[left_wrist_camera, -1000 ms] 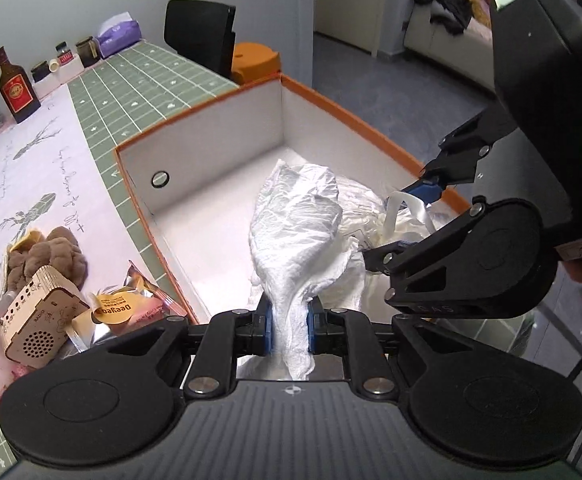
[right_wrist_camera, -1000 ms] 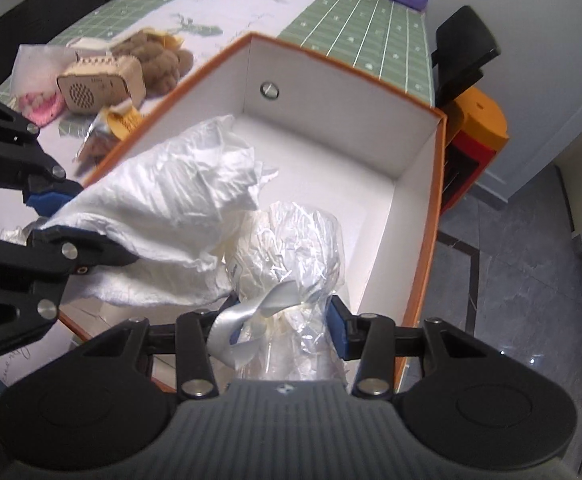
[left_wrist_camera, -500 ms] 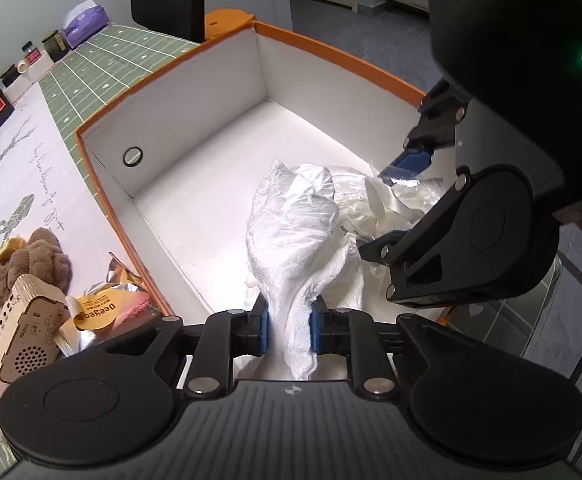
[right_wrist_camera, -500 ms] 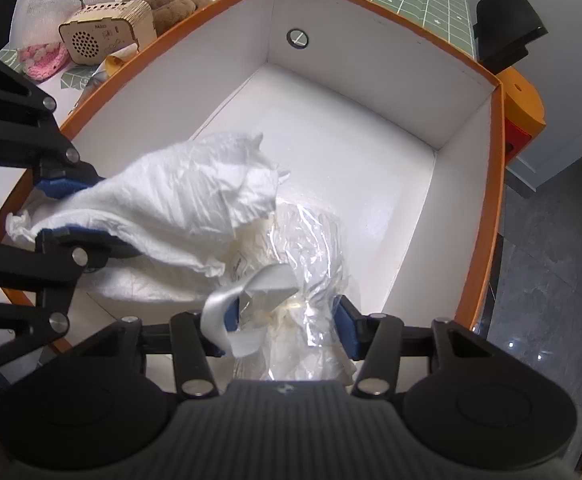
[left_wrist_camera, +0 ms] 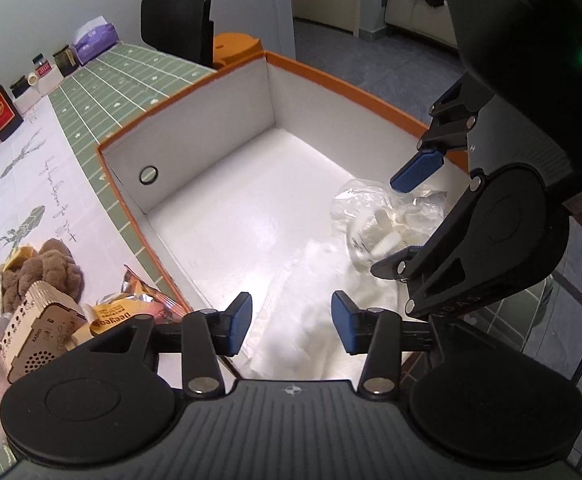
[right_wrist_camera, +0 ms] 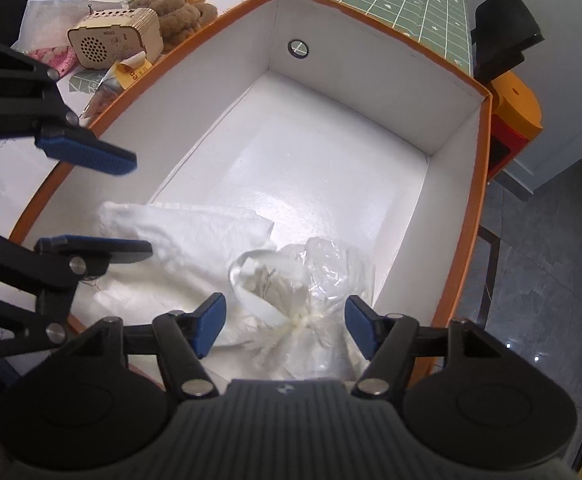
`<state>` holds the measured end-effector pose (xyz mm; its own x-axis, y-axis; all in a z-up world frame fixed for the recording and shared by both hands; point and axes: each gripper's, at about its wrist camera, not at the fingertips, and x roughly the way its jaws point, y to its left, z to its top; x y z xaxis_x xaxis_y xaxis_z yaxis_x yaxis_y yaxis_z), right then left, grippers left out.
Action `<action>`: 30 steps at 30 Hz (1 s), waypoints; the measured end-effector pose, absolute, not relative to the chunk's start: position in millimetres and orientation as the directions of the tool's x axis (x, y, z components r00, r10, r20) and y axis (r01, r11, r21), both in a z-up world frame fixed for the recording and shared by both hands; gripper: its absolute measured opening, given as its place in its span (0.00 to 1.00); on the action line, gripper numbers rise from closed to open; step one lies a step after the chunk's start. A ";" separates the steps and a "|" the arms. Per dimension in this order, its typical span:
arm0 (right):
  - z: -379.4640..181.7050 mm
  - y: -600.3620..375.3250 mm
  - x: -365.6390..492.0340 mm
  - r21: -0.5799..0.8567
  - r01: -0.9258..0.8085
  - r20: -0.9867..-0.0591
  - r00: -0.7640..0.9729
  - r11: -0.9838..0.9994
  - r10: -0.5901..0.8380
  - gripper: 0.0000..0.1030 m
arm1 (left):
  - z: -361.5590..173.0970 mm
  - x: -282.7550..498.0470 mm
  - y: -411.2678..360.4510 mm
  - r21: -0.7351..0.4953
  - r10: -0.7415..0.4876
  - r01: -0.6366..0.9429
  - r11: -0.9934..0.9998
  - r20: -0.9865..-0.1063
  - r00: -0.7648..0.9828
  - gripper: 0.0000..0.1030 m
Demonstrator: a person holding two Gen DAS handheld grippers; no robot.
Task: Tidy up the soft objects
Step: 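Withdraw both tools from the box back toward the table items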
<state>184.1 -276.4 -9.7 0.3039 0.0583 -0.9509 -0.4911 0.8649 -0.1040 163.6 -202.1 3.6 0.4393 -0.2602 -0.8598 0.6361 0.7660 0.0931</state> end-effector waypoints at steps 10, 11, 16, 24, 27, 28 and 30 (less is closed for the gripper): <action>18.6 -270.3 168.1 -0.165 -0.483 -0.934 0.357 0.860 0.022 0.69 | 32.3 148.1 -181.5 0.101 -0.310 0.606 0.789 -0.785 0.536 0.65; 21.8 -269.8 165.7 -0.173 -0.478 -0.929 0.370 0.861 0.019 0.70 | 34.7 145.6 -179.4 0.106 -0.313 0.600 0.793 -0.774 0.550 0.65; 30.5 -260.5 153.6 -0.229 -0.442 -0.901 0.433 0.867 -0.017 0.75 | 45.4 134.6 -162.1 0.089 -0.332 0.557 0.826 -0.721 0.608 0.65; 46.9 -231.2 122.6 -0.274 -0.422 -0.854 0.520 0.864 -0.017 0.75 | 47.6 115.6 -126.1 0.071 -0.326 0.491 0.868 -0.666 0.671 0.65; 54.7 -218.2 114.4 -0.284 -0.410 -0.828 0.561 0.867 -0.006 0.75 | 47.9 107.2 -111.0 0.088 -0.298 0.455 0.886 -0.644 0.705 0.65; 56.8 -213.2 112.4 -0.280 -0.407 -0.821 0.571 0.869 0.002 0.75 | 47.6 105.9 -105.1 0.089 -0.289 0.441 0.893 -0.638 0.714 0.65; 60.0 -203.8 109.3 -0.270 -0.399 -0.806 0.591 0.877 0.021 0.75 | 46.7 99.9 -91.0 0.079 -0.279 0.415 0.907 -0.626 0.728 0.65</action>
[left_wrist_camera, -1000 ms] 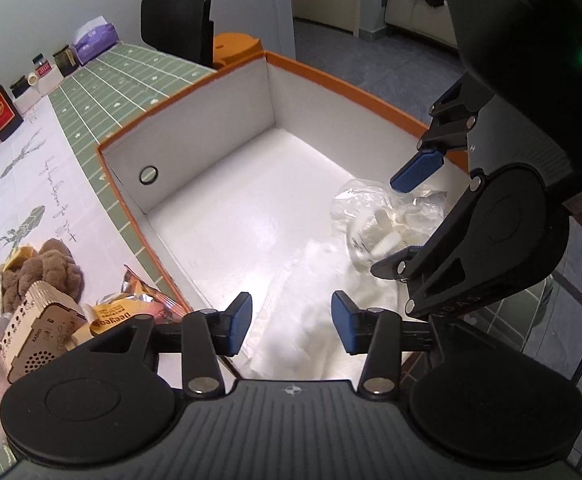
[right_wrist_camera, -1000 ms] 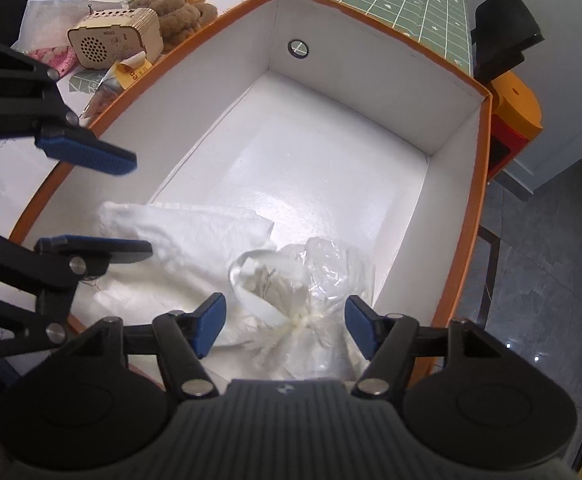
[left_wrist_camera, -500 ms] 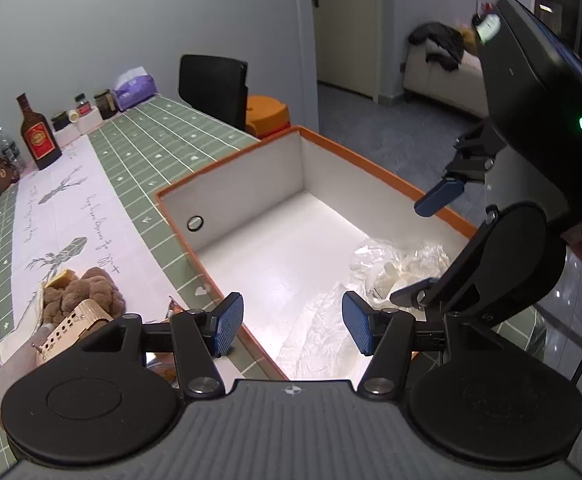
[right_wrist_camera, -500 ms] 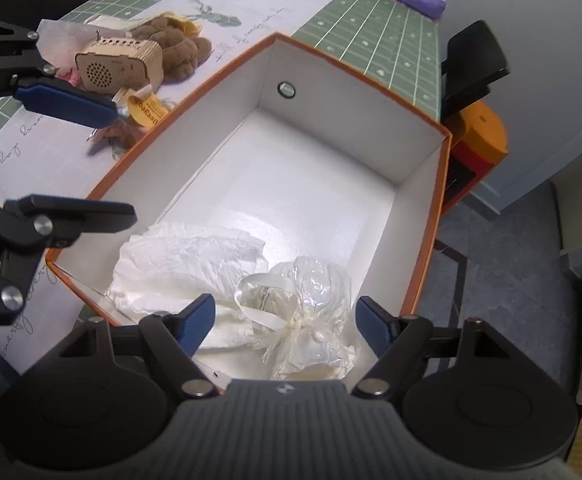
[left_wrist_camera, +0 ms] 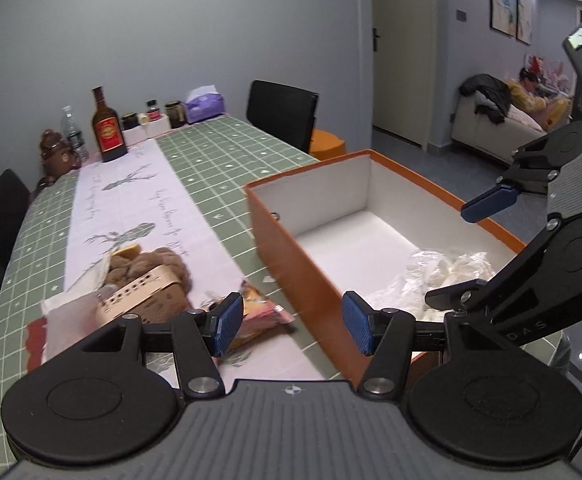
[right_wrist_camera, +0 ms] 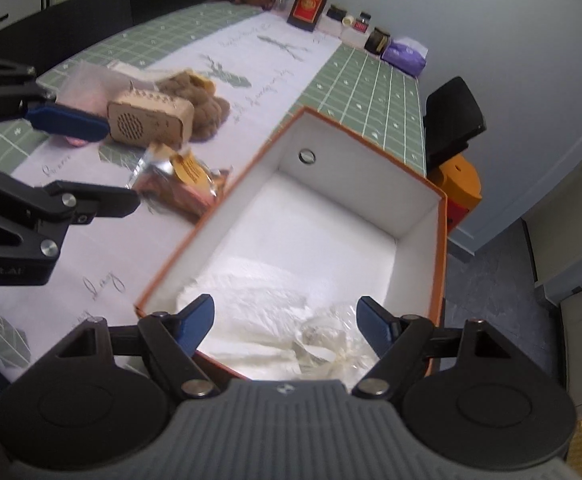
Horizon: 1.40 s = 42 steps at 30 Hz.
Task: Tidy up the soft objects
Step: 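Withdraw both tools from the box back toward the table items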
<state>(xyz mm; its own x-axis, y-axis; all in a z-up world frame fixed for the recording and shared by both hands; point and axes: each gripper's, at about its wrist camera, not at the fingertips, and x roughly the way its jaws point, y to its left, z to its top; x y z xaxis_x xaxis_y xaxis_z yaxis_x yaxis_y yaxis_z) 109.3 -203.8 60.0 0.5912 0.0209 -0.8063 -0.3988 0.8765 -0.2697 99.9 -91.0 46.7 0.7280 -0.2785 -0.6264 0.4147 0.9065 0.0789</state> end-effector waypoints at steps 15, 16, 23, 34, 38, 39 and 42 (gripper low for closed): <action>23.4 -117.4 86.6 -0.187 -0.431 -0.670 0.713 0.883 0.206 0.74 | -3.1 84.3 0.9 0.005 -0.152 0.195 0.981 -0.608 0.779 0.65; 19.6 -114.1 86.7 -0.169 -0.425 -0.665 0.715 0.889 0.215 0.74 | -6.3 82.4 4.9 0.006 -0.144 0.185 0.983 -0.605 0.783 0.65; -12.9 -82.1 80.6 -0.129 -0.363 -0.594 0.773 0.923 0.222 0.74 | -30.2 75.7 41.7 -0.078 -0.122 0.094 0.992 -0.590 0.798 0.65; -55.5 -63.2 89.3 -0.072 -0.277 -0.596 0.782 0.958 0.181 0.75 | -55.1 60.5 75.7 -0.129 -0.068 -0.005 0.992 -0.556 0.828 0.65; -64.6 -57.5 91.9 -0.086 -0.286 -0.606 0.775 0.954 0.178 0.75 | -59.1 58.6 77.8 -0.123 -0.067 0.000 0.992 -0.538 0.840 0.65; -65.8 -57.1 92.5 -0.088 -0.286 -0.606 0.775 0.954 0.177 0.75 | -58.5 60.9 77.5 -0.117 -0.065 0.001 0.993 -0.536 0.842 0.65; -66.3 -56.9 96.6 -0.092 -0.285 -0.605 0.777 0.954 0.174 0.75 | -57.5 66.6 75.4 -0.082 -0.037 -0.008 0.997 -0.531 0.846 0.65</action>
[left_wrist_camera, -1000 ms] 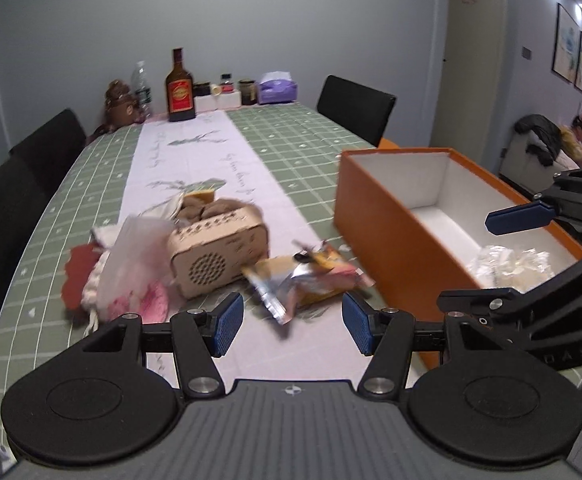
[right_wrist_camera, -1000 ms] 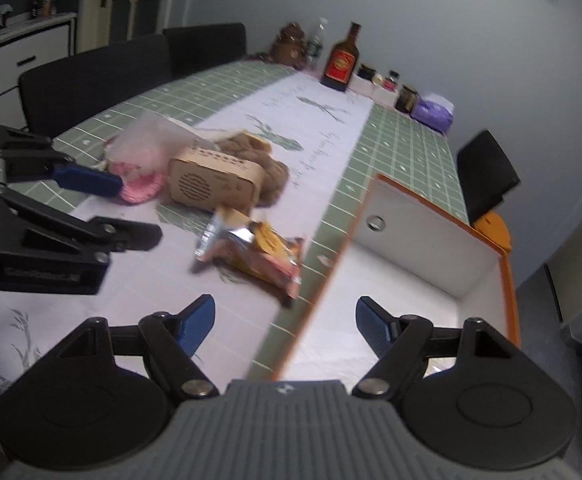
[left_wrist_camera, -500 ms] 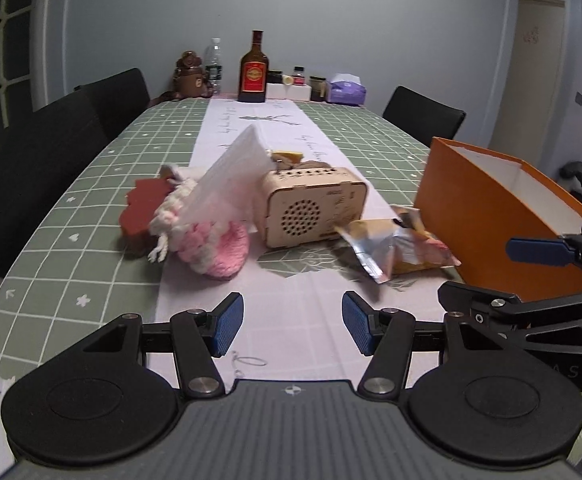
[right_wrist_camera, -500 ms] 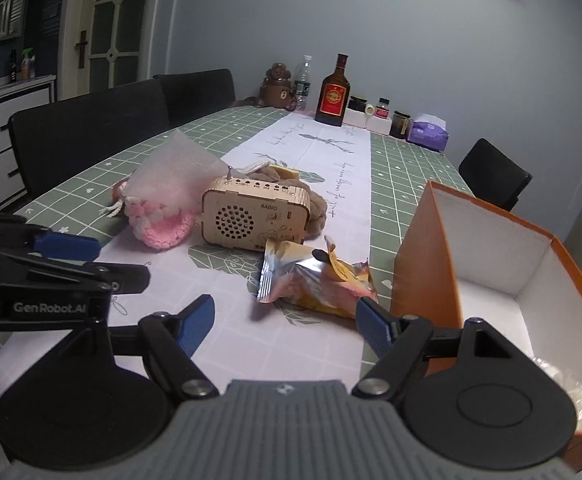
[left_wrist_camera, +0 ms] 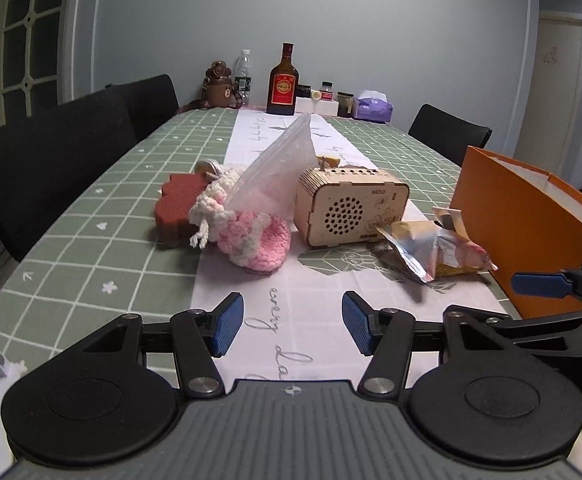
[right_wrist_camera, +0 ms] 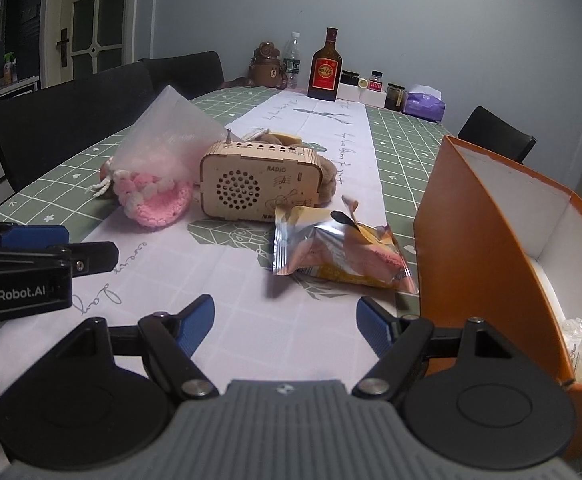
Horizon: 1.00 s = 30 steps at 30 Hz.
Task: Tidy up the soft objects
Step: 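Withdraw both tools from the box back toward the table items, then grasp the foil snack packet with the right tool while the left tool grasps the mesh bag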
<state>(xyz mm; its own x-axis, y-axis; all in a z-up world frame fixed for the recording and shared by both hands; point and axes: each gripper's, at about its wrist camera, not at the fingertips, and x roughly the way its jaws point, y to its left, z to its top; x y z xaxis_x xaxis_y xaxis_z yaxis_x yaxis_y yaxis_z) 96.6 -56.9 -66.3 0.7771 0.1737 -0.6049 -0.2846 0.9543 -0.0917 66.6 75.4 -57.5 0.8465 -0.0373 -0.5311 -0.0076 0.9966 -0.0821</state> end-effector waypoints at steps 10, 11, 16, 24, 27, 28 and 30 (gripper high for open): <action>-62.3 -53.9 127.3 -0.134 -0.295 -0.599 0.785 0.946 0.160 0.76 | -41.1 101.2 78.5 0.033 0.055 -0.044 0.998 -0.480 0.876 0.66; -61.6 -54.2 130.5 -0.137 -0.293 -0.599 0.785 0.946 0.156 0.78 | -37.9 106.1 77.8 0.056 0.065 -0.043 0.997 -0.469 0.881 0.66; -58.8 -59.7 144.5 -0.120 -0.281 -0.597 0.787 0.952 0.157 0.80 | -30.1 132.0 75.5 0.098 0.063 -0.022 0.995 -0.441 0.895 0.69; -55.4 -59.4 162.2 -0.104 -0.283 -0.605 0.779 0.954 0.165 0.80 | -40.1 167.6 62.6 0.178 0.063 0.018 0.984 -0.443 0.894 0.69; -57.9 -56.9 168.1 -0.105 -0.284 -0.614 0.773 0.953 0.162 0.80 | -44.6 175.4 59.8 0.198 0.065 0.031 0.980 -0.461 0.885 0.68; -58.7 -56.1 170.1 -0.104 -0.285 -0.617 0.770 0.953 0.163 0.80 | -45.5 176.9 60.0 0.197 0.063 0.033 0.980 -0.465 0.883 0.62; -59.3 -55.2 173.3 -0.103 -0.285 -0.621 0.767 0.953 0.162 0.80 | -47.3 177.3 59.8 0.197 0.063 0.036 0.980 -0.472 0.879 0.55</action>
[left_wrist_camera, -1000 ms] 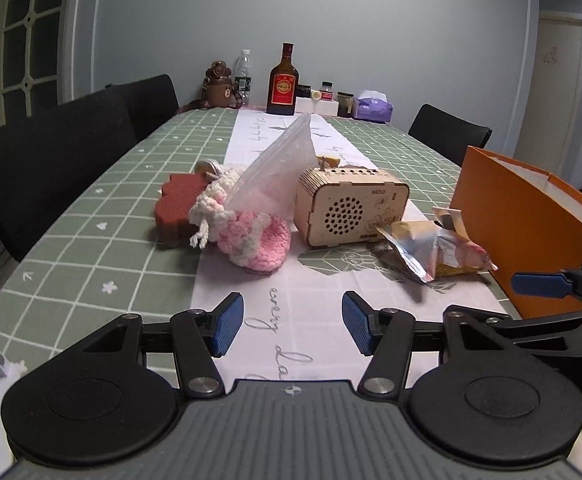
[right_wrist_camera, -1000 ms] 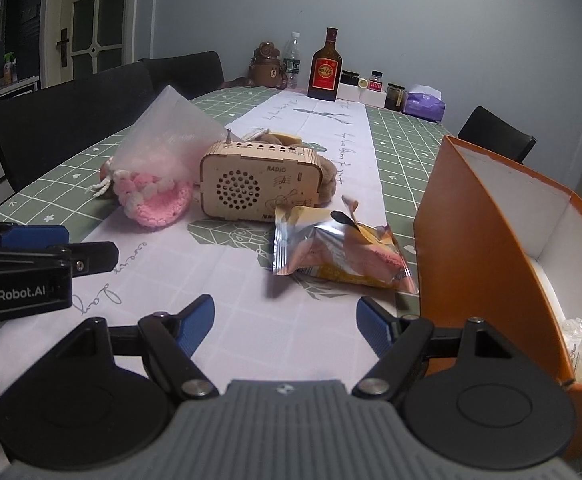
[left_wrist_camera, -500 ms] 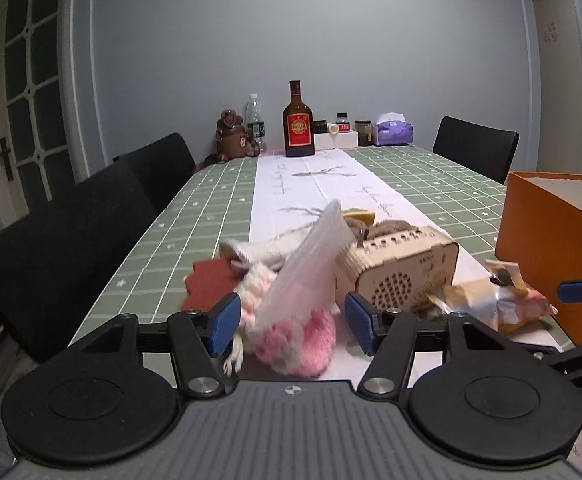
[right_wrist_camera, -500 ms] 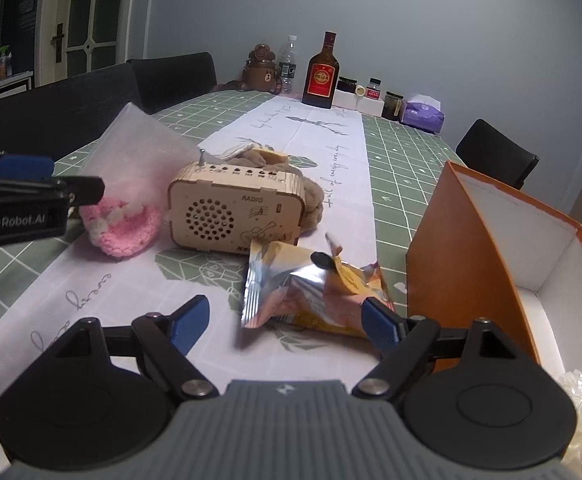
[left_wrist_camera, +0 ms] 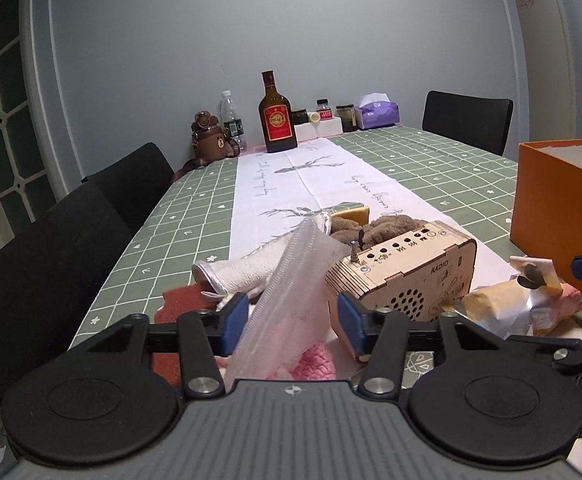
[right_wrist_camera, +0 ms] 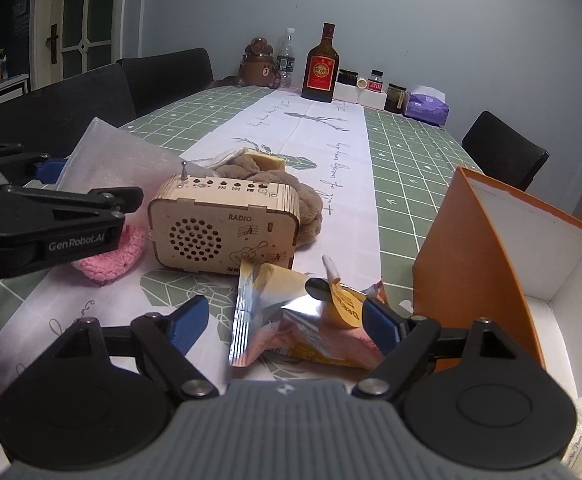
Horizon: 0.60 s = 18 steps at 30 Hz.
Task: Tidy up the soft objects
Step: 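Grasp the foil snack packet with the right tool while the left tool grasps the mesh bag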
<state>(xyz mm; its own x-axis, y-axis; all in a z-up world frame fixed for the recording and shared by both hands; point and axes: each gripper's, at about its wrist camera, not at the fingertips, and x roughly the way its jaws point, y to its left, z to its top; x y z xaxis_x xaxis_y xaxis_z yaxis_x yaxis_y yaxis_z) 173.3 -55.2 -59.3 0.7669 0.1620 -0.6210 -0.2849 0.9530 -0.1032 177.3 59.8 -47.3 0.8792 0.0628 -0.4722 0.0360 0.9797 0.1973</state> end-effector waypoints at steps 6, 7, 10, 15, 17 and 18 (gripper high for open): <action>-63.9 -55.7 181.7 -0.104 -0.280 -0.633 0.759 0.955 0.154 0.82 | -50.2 172.6 66.1 0.171 0.048 0.041 0.984 -0.484 0.874 0.32; -65.1 -55.6 182.9 -0.103 -0.278 -0.636 0.756 0.955 0.152 0.82 | -51.5 172.1 67.7 0.156 0.040 0.044 0.987 -0.496 0.867 0.19; -66.4 -55.2 183.8 -0.102 -0.278 -0.638 0.755 0.955 0.151 0.82 | -53.4 166.3 76.7 0.076 0.008 0.036 0.996 -0.517 0.856 0.07; -67.6 -53.4 185.6 -0.106 -0.281 -0.639 0.755 0.954 0.151 0.82 | -53.1 152.5 86.9 -0.024 -0.026 0.015 1.000 -0.523 0.852 0.03; -68.4 -52.6 186.3 -0.108 -0.279 -0.639 0.755 0.954 0.149 0.82 | -52.6 148.8 89.2 -0.049 -0.028 0.002 0.999 -0.533 0.846 0.03; -68.9 -52.4 186.4 -0.110 -0.280 -0.639 0.755 0.954 0.148 0.83 | -52.5 146.7 89.9 -0.059 -0.034 0.002 0.998 -0.541 0.840 0.03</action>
<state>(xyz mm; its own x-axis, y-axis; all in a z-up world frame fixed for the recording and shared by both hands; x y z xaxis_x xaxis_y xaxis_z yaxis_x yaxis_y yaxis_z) 186.4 -52.4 -68.9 0.7552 0.1479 -0.6386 -0.2797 0.9538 -0.1099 146.7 89.9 -52.5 0.8404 -0.0337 -0.5409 0.0019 0.9982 -0.0592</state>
